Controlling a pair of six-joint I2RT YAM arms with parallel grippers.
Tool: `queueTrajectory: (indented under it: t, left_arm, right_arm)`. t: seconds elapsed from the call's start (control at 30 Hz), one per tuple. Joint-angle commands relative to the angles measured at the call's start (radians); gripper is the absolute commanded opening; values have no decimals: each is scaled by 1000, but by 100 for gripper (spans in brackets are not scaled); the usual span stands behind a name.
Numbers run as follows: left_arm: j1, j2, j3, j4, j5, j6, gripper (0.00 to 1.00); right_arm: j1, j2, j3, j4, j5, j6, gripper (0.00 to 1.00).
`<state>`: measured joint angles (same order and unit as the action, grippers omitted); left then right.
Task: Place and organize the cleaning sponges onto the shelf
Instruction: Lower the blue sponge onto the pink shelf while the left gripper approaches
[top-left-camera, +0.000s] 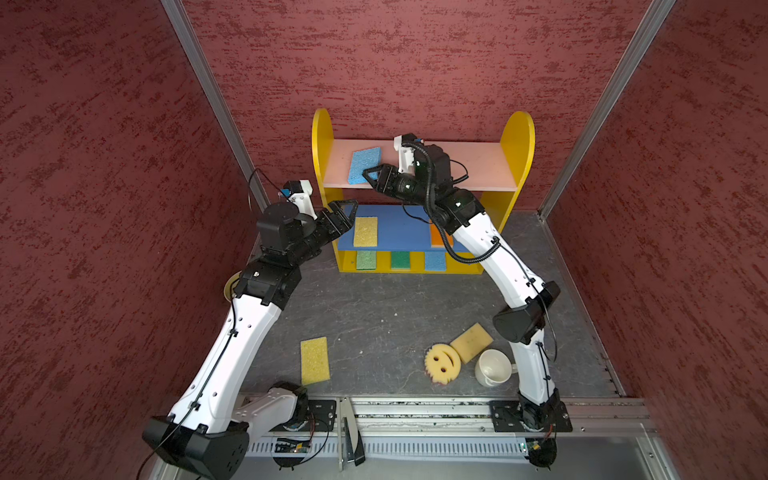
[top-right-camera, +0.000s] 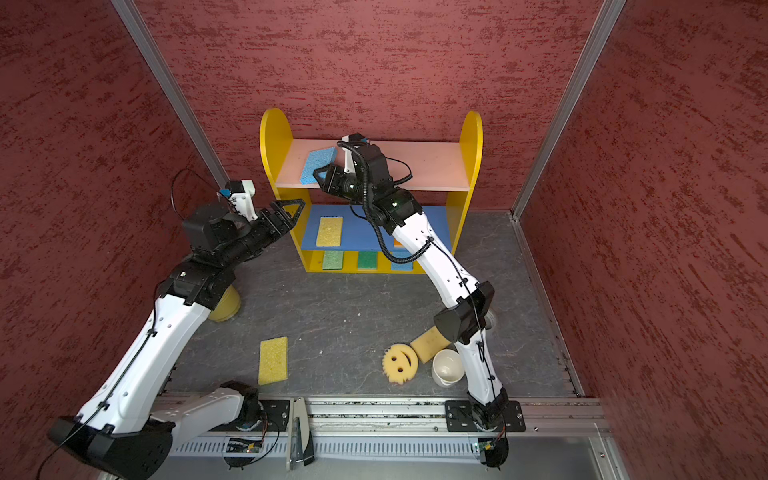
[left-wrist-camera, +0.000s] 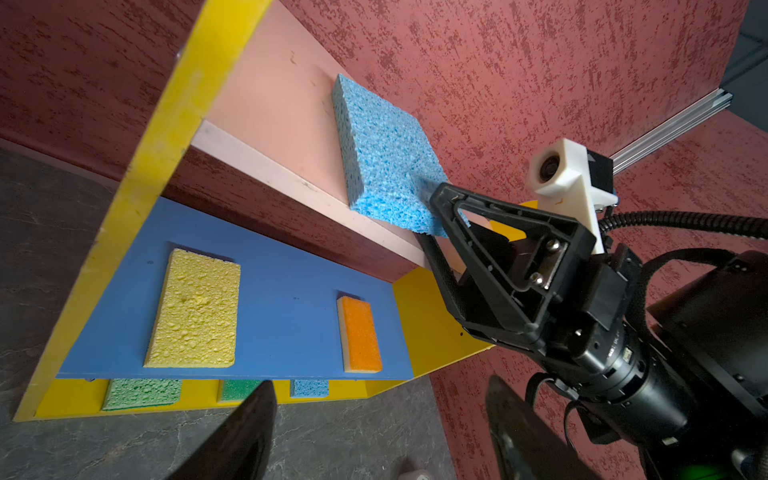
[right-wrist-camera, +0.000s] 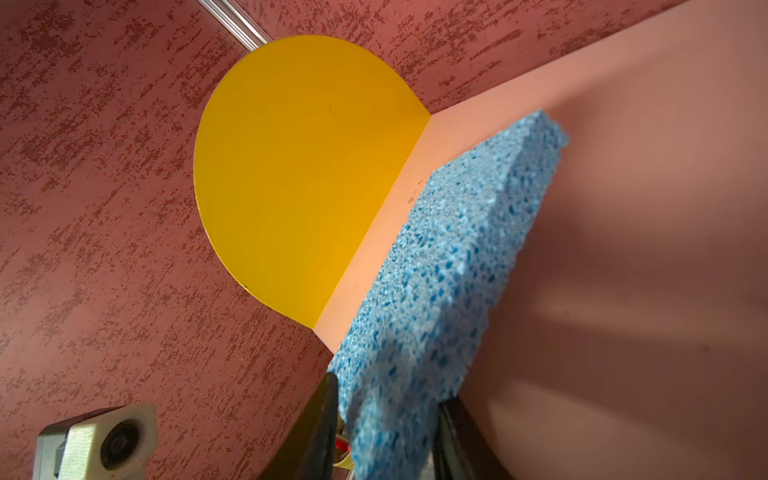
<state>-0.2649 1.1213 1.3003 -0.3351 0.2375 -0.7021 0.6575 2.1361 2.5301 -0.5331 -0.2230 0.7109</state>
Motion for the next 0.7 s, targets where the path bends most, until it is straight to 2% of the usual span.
queueTrajectory:
  t: [0.0, 0.23, 0.47, 0.67]
  left_arm:
    - [-11, 9, 33, 24, 1, 14, 79]
    - [-32, 11, 48, 27, -18, 21, 80]
    - [-43, 14, 57, 23, -29, 25, 80]
    - [-46, 20, 61, 26, -40, 27, 80]
  right_arm:
    - [0, -7, 24, -1, 44, 6, 41]
    - [-5, -33, 23, -44, 106, -34, 48]
    - [-8, -48, 27, -129, 237, -133, 50]
    - [-5, -54, 27, -211, 296, -218, 49]
